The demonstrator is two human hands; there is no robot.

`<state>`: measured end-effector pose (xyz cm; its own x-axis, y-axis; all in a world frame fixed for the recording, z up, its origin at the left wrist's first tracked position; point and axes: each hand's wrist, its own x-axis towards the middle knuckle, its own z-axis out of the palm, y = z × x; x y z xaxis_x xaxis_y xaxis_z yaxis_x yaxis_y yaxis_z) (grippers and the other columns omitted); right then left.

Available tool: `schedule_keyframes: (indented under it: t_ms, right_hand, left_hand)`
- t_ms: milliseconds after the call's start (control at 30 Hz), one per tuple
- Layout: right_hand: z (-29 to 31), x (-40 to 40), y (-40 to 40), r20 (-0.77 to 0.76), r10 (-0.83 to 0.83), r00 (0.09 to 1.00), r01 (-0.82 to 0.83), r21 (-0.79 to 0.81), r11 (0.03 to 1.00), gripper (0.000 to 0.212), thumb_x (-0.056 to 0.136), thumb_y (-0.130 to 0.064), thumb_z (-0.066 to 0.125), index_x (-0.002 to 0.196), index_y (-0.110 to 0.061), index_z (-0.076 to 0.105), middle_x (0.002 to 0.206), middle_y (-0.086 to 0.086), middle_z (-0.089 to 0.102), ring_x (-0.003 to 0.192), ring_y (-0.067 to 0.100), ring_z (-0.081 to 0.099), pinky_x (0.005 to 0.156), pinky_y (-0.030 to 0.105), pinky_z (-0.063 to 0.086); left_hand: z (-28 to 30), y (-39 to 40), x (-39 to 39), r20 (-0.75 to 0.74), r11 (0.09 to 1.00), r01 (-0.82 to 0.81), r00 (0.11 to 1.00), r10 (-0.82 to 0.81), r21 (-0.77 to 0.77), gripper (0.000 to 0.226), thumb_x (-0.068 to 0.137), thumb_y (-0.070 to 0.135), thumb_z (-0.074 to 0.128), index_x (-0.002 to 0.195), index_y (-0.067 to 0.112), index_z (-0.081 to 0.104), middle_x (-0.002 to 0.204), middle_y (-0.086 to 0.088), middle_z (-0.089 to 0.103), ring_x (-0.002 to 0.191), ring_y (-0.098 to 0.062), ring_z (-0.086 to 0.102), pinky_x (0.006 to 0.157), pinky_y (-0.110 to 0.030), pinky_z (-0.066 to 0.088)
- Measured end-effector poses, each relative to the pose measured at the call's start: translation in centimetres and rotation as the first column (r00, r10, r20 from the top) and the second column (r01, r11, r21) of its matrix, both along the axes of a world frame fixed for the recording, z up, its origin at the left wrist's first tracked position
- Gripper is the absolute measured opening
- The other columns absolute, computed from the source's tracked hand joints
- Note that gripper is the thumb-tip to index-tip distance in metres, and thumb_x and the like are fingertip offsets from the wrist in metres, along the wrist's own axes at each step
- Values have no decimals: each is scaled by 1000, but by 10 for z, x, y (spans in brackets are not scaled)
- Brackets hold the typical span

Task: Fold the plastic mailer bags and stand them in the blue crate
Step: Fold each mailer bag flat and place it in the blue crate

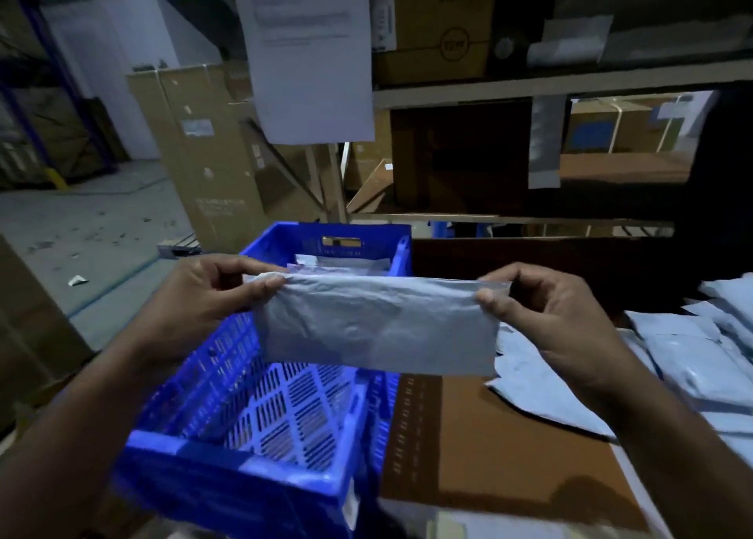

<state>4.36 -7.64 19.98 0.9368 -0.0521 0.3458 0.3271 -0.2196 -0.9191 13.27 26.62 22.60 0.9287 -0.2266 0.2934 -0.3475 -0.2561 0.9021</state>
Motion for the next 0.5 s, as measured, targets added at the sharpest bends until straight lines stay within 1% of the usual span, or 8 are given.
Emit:
schedule_keyframes:
  t_ms: [33,133,200,267,333,367,433,500]
  right_hand:
    - [4,10,16,10,25,1000,-24,-39,999,18,84,-31,67,94,-17,71,91,-5,74,87,9,70,64,22,56]
    - [11,48,61,35,56,998,-51,-140,989,11,88,-27,70,95,-18,71,93,-2,73,90,14,72,63,28,59]
    - [11,77,87,65,39,997,-25,-207,978,6,90,-27,72,94,-23,71,93,-4,73,90,12,71,66,33,61]
    - [7,105,106,146,-21,989,77,-388,919,5,90,-28,73,91,-27,68,91,-11,71,86,6,68,69,29,57]
    - [-1,132,120,231,-87,969,216,-624,751,10,91,-30,72,98,-31,66,94,-15,68,87,5,63,71,26,47]
    - [-7,144,124,238,-105,966,247,-712,657,13,91,-32,71,103,-31,65,98,-15,67,91,8,62,72,27,44]
    - [-19,165,128,207,-135,969,246,-848,469,16,92,-35,66,106,-30,61,104,-9,68,98,16,62,72,31,45]
    - [-29,181,129,161,-156,975,198,-944,265,12,93,-34,62,101,-27,57,106,-1,67,102,24,63,71,35,45]
  left_hand:
    - [4,18,7,10,999,-7,1000,6,31,31,76,34,80,93,8,80,98,-20,76,83,-11,70,78,-20,57]
    - [13,66,33,70,988,-1,997,-10,154,45,67,58,87,88,19,82,90,-8,79,81,-7,70,77,-20,57]
    - [14,91,57,116,969,-74,992,47,238,23,78,42,84,87,21,81,86,-4,78,80,-9,70,78,-28,56]
    - [10,107,84,204,925,-176,973,110,338,7,83,26,79,86,20,80,83,3,78,82,-13,70,75,-33,55]
    - [0,116,111,285,859,-225,954,98,459,2,85,25,80,85,25,78,80,13,76,80,-5,70,72,-33,55]
    - [-7,118,124,308,821,-238,948,80,519,4,85,27,81,83,28,78,79,19,74,78,1,69,73,-33,55]
    - [-22,116,151,306,756,-222,951,30,616,7,84,32,82,80,32,76,76,21,73,73,4,67,72,-33,56]
    - [-35,107,174,301,655,-189,952,-62,732,9,84,40,81,80,33,75,76,18,73,72,1,67,69,-34,56]
